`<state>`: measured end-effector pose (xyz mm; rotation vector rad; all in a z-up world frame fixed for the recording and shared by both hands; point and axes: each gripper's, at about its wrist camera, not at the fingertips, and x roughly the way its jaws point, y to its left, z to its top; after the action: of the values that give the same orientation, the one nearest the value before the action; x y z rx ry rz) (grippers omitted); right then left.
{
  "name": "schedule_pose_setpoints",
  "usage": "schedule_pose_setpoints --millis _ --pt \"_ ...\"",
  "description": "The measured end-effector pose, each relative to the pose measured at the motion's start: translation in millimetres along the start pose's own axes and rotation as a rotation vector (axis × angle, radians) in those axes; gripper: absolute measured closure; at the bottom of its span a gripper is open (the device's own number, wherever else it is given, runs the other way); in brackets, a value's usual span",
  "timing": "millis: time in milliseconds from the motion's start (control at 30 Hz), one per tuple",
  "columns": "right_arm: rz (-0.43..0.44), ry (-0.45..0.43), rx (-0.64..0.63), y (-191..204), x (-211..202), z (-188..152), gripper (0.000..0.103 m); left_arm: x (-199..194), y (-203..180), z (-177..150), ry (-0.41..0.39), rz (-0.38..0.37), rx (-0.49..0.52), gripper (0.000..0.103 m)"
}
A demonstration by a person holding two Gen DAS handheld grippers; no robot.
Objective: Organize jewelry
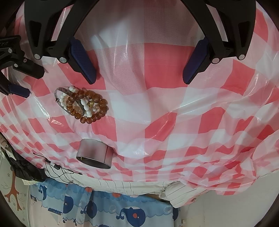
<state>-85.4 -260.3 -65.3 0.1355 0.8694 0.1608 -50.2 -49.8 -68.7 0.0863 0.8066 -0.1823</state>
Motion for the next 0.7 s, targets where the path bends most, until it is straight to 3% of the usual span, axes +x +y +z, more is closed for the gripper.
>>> schedule_pose_setpoints --millis 700 --pt "0.001 0.000 0.001 -0.1 0.2 0.2 0.007 1.5 -2.3 0.7 0.004 0.001 0.004 0.008"
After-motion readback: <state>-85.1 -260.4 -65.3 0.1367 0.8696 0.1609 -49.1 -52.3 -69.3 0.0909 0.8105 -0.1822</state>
